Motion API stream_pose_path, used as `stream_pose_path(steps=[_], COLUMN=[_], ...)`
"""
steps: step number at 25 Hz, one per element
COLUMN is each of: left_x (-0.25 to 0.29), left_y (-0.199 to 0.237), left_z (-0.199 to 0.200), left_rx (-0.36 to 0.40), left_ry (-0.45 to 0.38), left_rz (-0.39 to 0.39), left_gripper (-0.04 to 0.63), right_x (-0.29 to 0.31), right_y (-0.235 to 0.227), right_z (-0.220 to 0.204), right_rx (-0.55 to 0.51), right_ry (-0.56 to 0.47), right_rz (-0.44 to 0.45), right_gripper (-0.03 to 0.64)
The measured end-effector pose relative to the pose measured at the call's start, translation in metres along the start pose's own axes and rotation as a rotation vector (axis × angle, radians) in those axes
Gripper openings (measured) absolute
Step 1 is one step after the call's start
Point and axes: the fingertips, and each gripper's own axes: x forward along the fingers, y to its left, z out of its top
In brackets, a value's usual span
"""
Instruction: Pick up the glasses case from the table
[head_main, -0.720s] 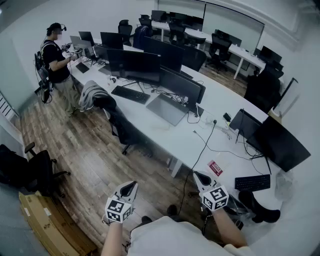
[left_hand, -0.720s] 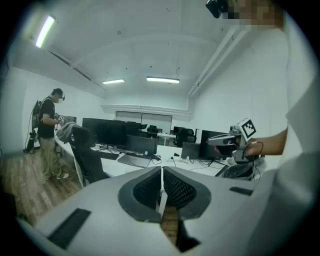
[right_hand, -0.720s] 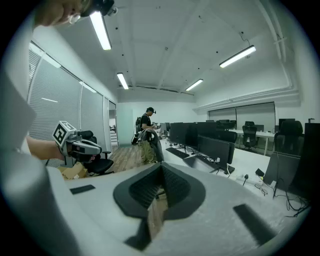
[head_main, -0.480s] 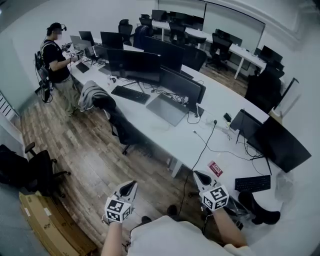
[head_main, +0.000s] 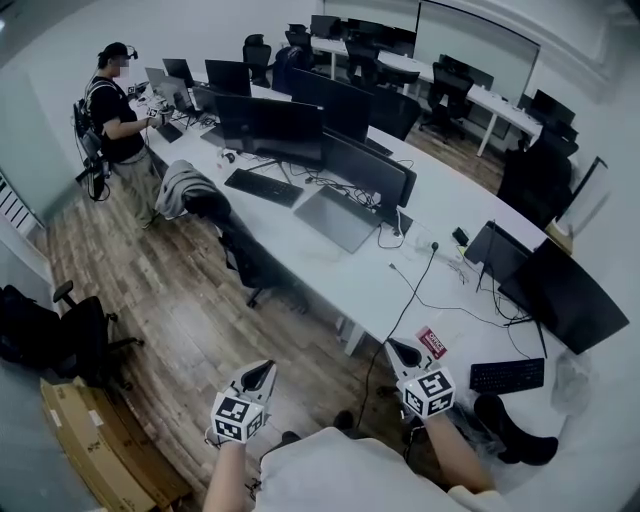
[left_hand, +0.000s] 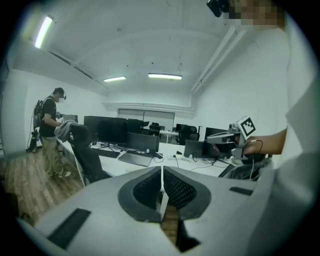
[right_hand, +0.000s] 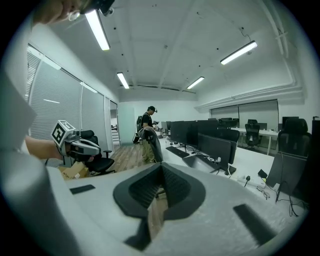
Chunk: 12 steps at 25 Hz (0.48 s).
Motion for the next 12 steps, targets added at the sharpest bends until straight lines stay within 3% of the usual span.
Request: stream_pose_path(steps=[12], left_x=[0.049], left_y=[-0.033], left_z=[0.002], left_rx=[-0.011], left_ry=[0.016], left_rz=[0.033], left_gripper=[0.011], right_x=[0.018], right_y=[-0.045], right_z=[-0.025], right_rx=[-0.012], right_ry=[0.084], right_rz=[0.045], right_gripper=[0.0])
